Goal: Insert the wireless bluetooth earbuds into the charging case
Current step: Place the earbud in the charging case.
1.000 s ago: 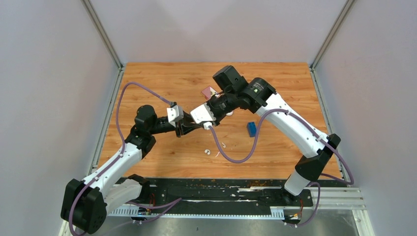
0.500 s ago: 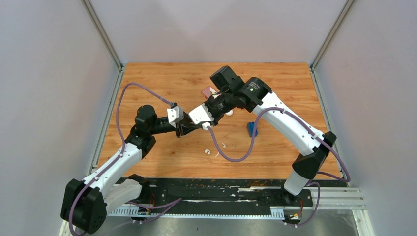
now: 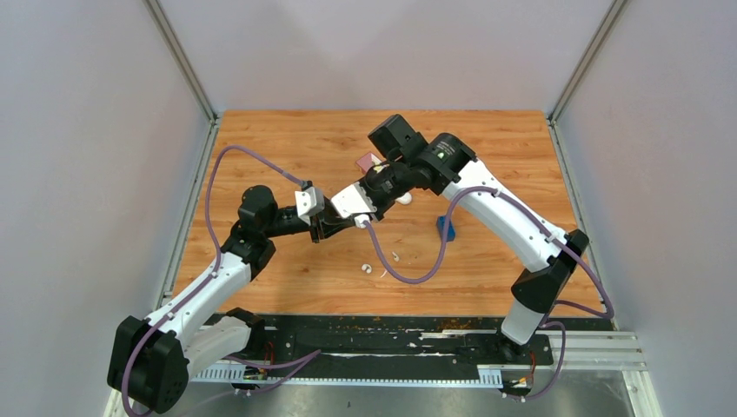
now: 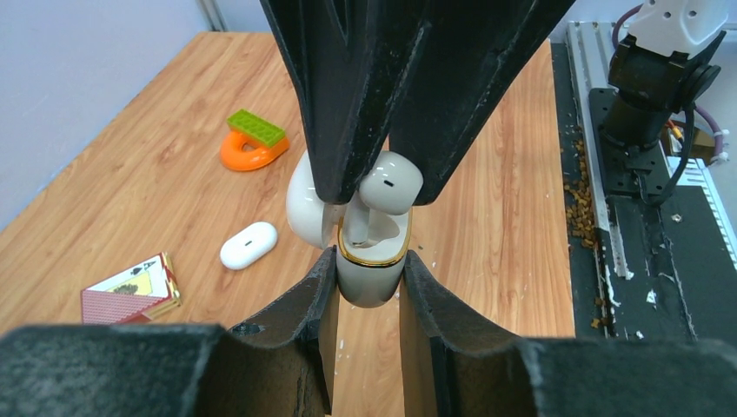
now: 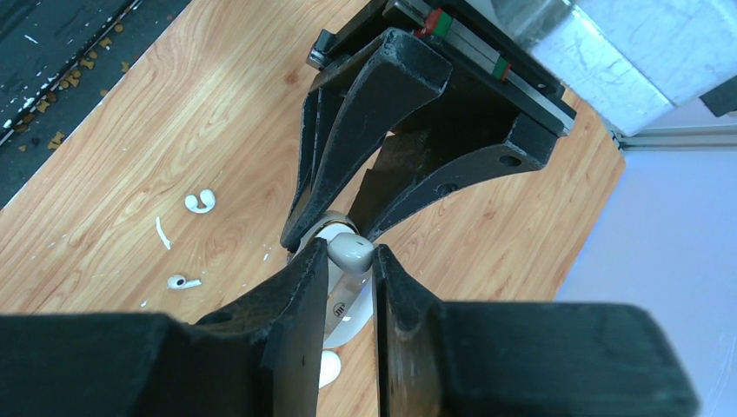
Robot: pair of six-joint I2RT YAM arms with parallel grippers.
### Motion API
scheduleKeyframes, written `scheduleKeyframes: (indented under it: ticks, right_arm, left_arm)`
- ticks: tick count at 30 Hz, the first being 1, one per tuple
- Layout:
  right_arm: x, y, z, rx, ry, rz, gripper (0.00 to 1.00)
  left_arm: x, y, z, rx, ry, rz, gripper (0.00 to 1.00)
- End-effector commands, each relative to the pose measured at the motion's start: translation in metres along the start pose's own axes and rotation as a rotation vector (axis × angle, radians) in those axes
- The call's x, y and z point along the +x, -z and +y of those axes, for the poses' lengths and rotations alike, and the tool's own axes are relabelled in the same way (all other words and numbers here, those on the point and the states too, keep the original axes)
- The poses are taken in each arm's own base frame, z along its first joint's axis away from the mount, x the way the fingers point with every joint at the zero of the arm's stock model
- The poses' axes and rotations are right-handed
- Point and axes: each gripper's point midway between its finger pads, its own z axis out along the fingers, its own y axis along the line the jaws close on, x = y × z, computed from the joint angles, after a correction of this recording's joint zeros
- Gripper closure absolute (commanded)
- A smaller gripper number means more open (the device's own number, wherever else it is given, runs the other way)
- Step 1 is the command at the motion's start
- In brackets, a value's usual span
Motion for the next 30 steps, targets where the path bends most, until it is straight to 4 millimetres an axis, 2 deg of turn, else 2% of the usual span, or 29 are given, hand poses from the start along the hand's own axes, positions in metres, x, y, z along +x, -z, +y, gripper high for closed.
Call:
scheduleKeyframes:
  ticks: [1,19,30]
  right_arm:
    - [-0.0103,0.0027,-0.0036,-0.004,0.037,-0.029,0.86]
    - [-0.0055,0.0003,-0.0021,-0.027,0.018,-0.011,0.88]
    - [-0.0030,-0.0008,-0.0033,-0.022,0.017,-0.008,0.85]
  left_arm:
    - [-0.0278,-0.0017,0.0055,-0.005,-0.064,-0.054,1.00]
    - [-0.0253,-0.0020,0.0060,-0.004,-0.072,-0.049,1.00]
    - [-0.0252,-0.0034,0.0074,-0.005,-0.067,-0.050,1.00]
